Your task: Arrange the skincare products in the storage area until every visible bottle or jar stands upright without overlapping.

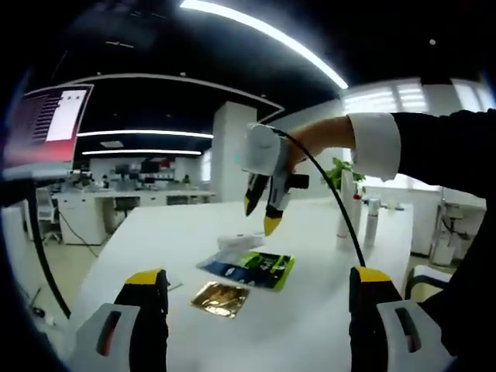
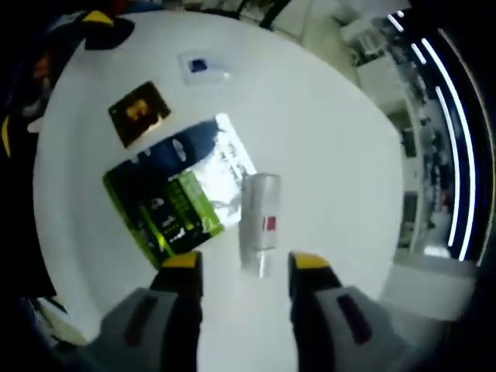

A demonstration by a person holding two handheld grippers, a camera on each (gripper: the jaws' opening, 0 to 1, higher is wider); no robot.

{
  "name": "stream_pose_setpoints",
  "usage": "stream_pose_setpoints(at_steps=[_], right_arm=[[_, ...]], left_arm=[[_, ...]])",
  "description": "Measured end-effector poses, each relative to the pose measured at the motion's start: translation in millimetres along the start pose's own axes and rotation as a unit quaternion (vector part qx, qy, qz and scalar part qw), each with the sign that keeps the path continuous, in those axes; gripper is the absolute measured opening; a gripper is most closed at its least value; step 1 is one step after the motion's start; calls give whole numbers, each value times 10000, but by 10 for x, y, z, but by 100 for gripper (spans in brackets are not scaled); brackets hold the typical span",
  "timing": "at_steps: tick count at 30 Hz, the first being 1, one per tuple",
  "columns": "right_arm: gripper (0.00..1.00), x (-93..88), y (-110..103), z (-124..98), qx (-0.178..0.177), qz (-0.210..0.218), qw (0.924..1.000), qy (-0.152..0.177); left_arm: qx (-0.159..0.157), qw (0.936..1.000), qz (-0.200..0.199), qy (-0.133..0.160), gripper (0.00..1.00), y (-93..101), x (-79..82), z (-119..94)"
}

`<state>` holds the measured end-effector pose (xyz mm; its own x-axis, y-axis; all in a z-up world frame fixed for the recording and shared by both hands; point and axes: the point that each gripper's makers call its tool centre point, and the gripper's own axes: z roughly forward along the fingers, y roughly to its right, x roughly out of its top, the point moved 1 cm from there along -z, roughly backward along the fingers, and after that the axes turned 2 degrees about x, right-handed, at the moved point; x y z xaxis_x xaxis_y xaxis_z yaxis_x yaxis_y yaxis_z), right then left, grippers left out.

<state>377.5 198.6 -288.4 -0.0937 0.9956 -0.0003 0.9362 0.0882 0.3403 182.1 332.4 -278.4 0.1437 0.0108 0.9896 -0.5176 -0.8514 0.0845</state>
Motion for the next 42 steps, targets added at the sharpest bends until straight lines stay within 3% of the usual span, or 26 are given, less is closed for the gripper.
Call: stream_pose_setpoints(at_steps=[5,8,10,17,23,29,42], right_arm=[[44,25,-63,48,338,124,9993,101],[44,2,30,112,492,160,9986,62],[43,-42,15,120,632,54,9980,-70],[40,-61,73,147,1189,-26,9929,-34],[34,-67,179,232,1394,-1,9902,56],[34,-164,176,295,1640,133,9864,28],[30,-242,206,493,1748,237,9843,12]], left_arm=[[-43,10000,-40,41,99,-6,17,6],[-44,10000,-26,43,99,-8,23,9],[-52,10000,-43,42,99,-12,20,12],[-92,9998,-20,150,99,-9,73,-7],[-96,9988,-11,490,99,-25,231,-74],[-20,9986,-25,527,99,-92,248,-101],[-127,9976,18,687,99,-73,325,-126]])
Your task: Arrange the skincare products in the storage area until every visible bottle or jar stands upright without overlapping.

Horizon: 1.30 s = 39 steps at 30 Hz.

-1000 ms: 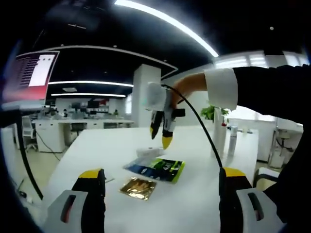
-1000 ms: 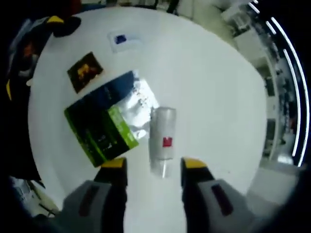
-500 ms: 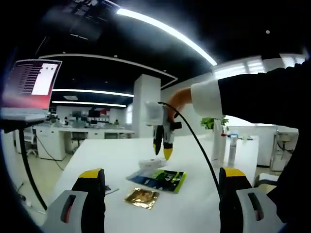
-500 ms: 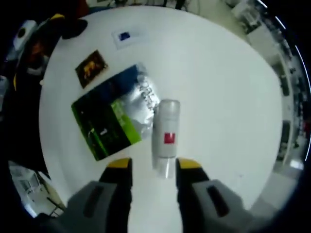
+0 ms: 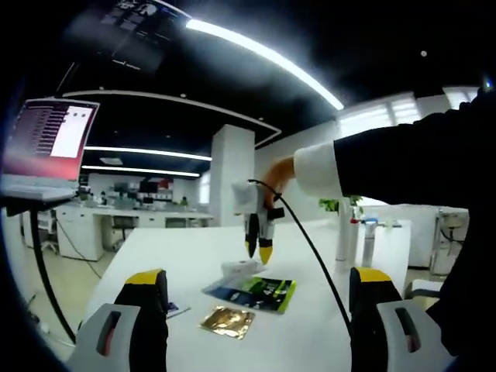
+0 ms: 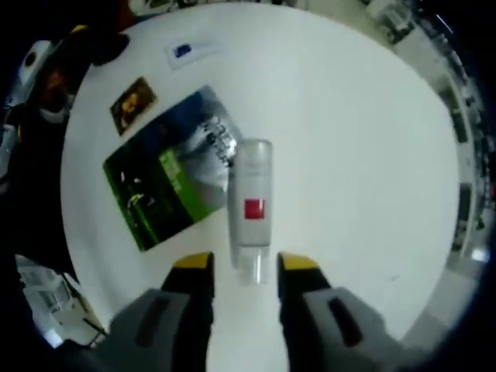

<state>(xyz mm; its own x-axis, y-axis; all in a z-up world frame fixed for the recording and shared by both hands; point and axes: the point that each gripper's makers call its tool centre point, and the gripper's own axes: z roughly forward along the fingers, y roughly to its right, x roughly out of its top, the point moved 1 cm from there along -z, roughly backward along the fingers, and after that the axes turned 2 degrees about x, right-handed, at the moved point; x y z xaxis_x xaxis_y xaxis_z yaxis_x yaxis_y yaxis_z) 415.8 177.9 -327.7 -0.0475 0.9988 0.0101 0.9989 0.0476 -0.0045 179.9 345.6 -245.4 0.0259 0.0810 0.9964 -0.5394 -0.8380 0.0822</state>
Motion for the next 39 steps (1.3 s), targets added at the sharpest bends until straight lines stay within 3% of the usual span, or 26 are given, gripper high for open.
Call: stream_pose_setpoints(at_steps=[5,16,21,28,35,39], right_arm=[[28,-8,-78,29,159,35,9999,-33],[26,-26,-40,81,246,106,9996,-54],[19,-28,-75,132,393,157,9991,-51],[19,-38,-36,165,437,158,9989,9],[19,-47,-85,198,449,122,9989,-82],[19,-39,-6,193,332,61,9992,-235]], left_arm=[[-26,9999,82,-79,99,-11,-37,-4],[43,10000,-2,-4,99,-84,-7,-66],[25,9999,-118,-20,99,-105,-31,-61],[-37,9999,-112,-19,99,-69,-28,-44],[-6,9999,-111,-25,98,-74,-35,-44],[-5,9998,-171,32,98,-76,-15,-50]])
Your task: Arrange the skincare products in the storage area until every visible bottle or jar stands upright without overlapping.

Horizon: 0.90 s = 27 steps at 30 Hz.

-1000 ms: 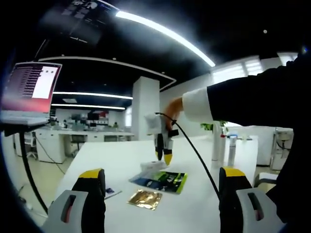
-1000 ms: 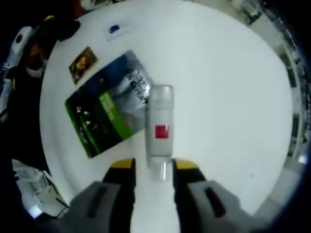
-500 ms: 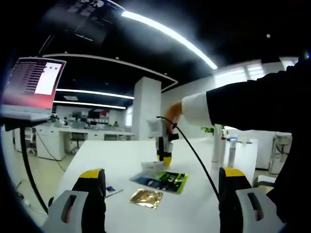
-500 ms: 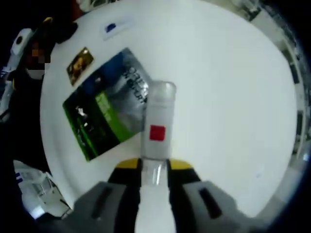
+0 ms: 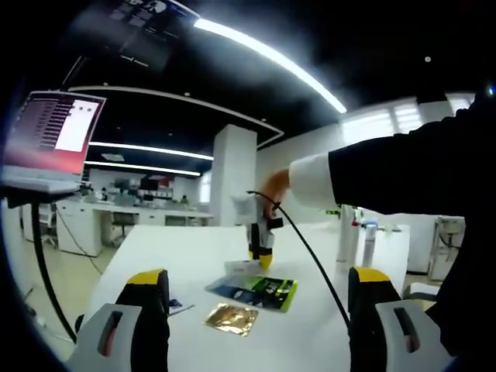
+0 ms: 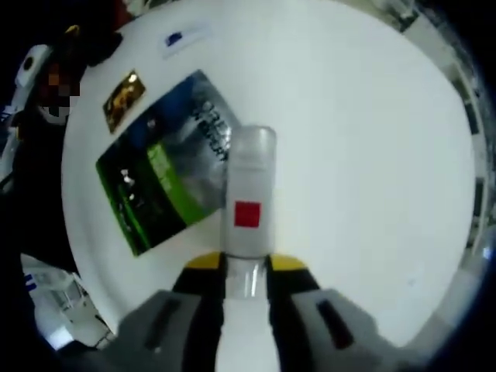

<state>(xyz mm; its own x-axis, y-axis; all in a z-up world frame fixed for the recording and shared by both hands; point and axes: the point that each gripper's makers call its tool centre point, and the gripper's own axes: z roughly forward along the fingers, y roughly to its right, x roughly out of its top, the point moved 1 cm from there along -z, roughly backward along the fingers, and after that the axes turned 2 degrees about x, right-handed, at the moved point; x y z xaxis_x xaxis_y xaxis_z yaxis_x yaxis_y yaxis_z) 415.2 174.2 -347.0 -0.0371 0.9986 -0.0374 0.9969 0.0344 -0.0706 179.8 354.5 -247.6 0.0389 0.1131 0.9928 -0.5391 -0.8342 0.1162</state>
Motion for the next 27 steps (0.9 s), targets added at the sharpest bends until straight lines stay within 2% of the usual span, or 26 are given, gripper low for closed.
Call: stream_pose_setpoints(at_steps=[5,8,12,15,18,22,27], right_arm=[[18,4,-10,20,-181,-63,9996,-208],[18,13,-27,15,-269,-240,9990,-278],[18,34,24,-3,-426,-472,9977,-218],[18,105,21,-28,-651,-561,9963,-12],[18,134,19,-107,-788,-584,9952,17],[18,130,-47,-193,-909,-836,9923,-109],[18,158,-84,-294,-1225,-1062,9866,-198]], left_arm=[[7,10000,6,6,96,14,1,-1],[-12,10000,-12,-9,96,38,-2,-1],[5,10000,7,-22,96,34,-2,-5],[0,10000,6,-42,96,36,-12,4],[8,10000,50,-76,95,46,-29,24],[-31,9999,90,-42,94,87,-8,46],[-95,9999,122,-76,93,137,-22,67]])
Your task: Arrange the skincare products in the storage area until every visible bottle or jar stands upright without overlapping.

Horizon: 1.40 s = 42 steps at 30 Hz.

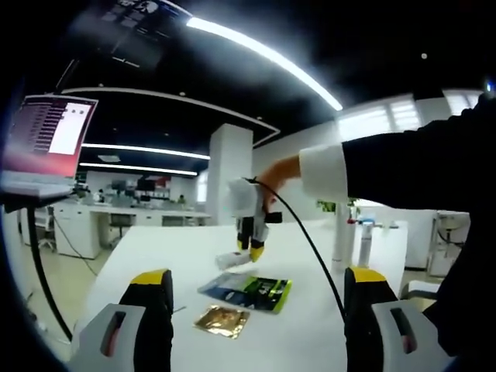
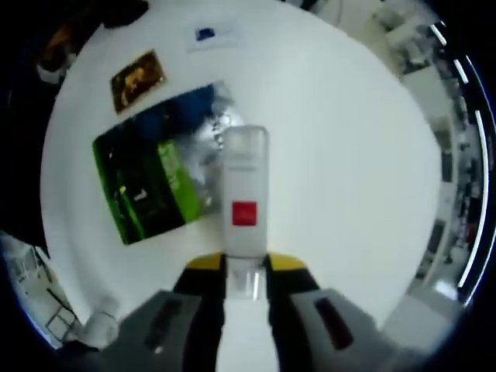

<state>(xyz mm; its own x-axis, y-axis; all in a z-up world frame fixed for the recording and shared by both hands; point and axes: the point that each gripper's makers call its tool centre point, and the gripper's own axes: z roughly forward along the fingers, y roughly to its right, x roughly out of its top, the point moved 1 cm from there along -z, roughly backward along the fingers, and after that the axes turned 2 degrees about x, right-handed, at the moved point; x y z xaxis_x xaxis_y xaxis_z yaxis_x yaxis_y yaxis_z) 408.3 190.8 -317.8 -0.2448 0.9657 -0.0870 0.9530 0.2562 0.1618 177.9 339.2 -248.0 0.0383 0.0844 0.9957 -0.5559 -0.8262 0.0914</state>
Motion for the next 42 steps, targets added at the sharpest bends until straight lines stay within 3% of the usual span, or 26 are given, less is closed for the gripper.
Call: stream_pose_setpoints(at_steps=[2,4,6,9,14,16,18,21,30,35,37,42], right_arm=[[18,-46,-11,-58,-82,-311,9991,-275],[18,-10,-96,-99,-96,-408,9987,-287],[18,-20,-19,-156,-334,-672,9961,-455],[18,3,-77,-209,-544,-1038,9906,-699],[18,4,-37,-299,-893,-1669,9755,-1122],[18,54,-85,-318,-1007,-1790,9725,-1095],[18,80,-74,-354,-1235,-2022,9643,-1182],[18,75,-143,-371,-1303,-2163,9588,-1300],[18,128,-281,-501,-1931,-2889,9262,-1464],[18,219,-339,-600,-2397,-3296,9003,-1527],[18,234,-400,-617,-2416,-3334,8986,-1516],[18,342,-491,-738,-2789,-3607,8776,-1480]], left_arm=[[-17,10000,10,-7,93,14,-2,2],[-21,10000,11,-5,93,22,-2,4],[18,10000,23,9,92,19,4,6],[147,9999,-50,68,92,-8,28,6],[251,9995,-171,10,92,-31,-5,21],[243,9996,-168,-18,92,-14,-19,33],[209,9997,-155,-38,92,19,-28,51],[171,9997,-149,-78,92,58,-49,75],[166,9995,-133,-218,89,104,-144,136],[228,9992,-221,-224,89,101,-153,149],[216,9991,-254,-243,88,111,-165,158],[160,9993,-239,-259,84,152,-172,169]])
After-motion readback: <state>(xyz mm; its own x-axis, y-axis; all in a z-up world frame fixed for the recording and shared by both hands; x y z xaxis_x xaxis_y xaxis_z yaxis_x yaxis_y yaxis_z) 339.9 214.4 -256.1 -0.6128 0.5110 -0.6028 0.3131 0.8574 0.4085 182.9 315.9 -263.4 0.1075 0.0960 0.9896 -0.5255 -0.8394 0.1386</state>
